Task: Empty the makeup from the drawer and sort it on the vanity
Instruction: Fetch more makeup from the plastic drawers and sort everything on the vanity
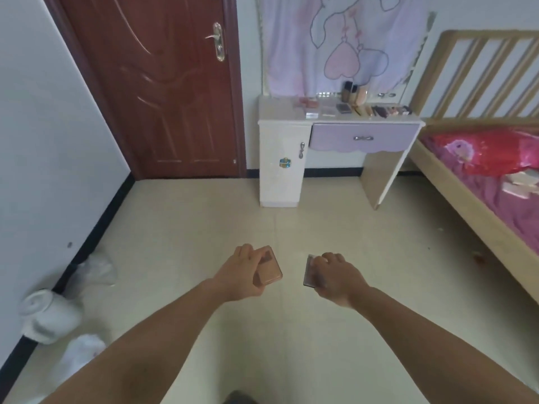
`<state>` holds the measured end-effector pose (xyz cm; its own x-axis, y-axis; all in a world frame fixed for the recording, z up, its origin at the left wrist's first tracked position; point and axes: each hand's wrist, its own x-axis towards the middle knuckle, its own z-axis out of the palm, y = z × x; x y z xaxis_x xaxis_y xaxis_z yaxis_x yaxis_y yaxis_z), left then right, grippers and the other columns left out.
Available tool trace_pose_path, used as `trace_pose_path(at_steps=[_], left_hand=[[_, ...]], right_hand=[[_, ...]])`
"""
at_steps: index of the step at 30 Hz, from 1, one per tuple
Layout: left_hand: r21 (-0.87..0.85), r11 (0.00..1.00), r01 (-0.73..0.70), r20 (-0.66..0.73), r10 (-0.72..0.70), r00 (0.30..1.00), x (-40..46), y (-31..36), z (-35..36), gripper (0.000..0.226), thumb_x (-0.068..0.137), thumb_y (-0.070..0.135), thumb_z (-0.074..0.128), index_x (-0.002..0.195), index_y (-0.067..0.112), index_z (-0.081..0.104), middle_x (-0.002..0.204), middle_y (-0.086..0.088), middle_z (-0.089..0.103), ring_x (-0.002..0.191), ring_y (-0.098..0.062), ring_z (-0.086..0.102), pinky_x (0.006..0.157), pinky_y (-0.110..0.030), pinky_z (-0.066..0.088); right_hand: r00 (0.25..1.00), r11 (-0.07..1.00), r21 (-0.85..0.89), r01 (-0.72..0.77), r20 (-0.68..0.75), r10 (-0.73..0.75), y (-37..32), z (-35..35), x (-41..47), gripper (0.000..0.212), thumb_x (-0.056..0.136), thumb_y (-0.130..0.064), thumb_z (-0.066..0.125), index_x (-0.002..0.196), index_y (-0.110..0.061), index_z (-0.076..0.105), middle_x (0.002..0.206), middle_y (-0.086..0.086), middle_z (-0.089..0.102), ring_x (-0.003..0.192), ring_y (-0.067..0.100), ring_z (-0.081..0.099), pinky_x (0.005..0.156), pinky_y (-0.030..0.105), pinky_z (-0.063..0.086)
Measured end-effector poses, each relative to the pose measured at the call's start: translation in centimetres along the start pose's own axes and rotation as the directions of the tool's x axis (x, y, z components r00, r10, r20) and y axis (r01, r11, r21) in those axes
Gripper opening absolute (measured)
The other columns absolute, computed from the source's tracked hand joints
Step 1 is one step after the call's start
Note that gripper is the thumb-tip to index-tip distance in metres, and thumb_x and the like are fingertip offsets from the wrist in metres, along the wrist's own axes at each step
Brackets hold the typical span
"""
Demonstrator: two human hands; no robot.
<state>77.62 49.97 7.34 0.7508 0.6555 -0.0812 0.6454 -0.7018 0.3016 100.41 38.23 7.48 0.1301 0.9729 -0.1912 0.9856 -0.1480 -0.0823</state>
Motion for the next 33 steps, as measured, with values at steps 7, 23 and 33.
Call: trace_pose_path(at_steps=[7,23,33], left_hand=[[0.002,1.000,0.023,-0.011,-0.023,1.000,18.1,-10.6,-4.4,0.069,0.075,0.037,0.065,0.134,0.020,0.034,0.123,-0.007,0.037,0.115,-0.024,0.036,0.094,-0.030,0.039],[0.019,0.999,-0.040,0.028,0.040,0.999,61.0,-22.9,-12.0,0.072,0.074,0.038,0.066,0.135,0.018,0.034,0.123,-0.007,0.037,0.112,-0.024,0.041,0.095,-0.033,0.040],[-0.014,0.998,0.063,0.034,-0.063,0.997,82.7,-28.0,-15.0,0.074,0.074,0.038,0.066,0.137,0.017,0.033,0.127,-0.009,0.035,0.120,-0.026,0.034,0.098,-0.034,0.039]], right_hand=[[1.000,1.000,0.016,0.002,-0.023,-0.001,3.1,-3.5,20.8,0.056,0.083,-0.038,0.057,0.131,-0.017,0.037,0.136,0.005,0.041,0.124,0.026,0.038,0.089,0.035,0.045],[0.996,0.994,0.085,-0.068,-0.052,0.072,19.3,-12.2,60.4,0.057,0.082,-0.037,0.057,0.132,-0.018,0.037,0.135,0.006,0.042,0.125,0.027,0.036,0.091,0.036,0.046],[0.999,0.998,0.041,0.043,0.026,-0.044,29.0,-18.3,83.4,0.058,0.081,-0.037,0.059,0.130,-0.015,0.037,0.135,0.008,0.041,0.123,0.029,0.038,0.089,0.038,0.045]])
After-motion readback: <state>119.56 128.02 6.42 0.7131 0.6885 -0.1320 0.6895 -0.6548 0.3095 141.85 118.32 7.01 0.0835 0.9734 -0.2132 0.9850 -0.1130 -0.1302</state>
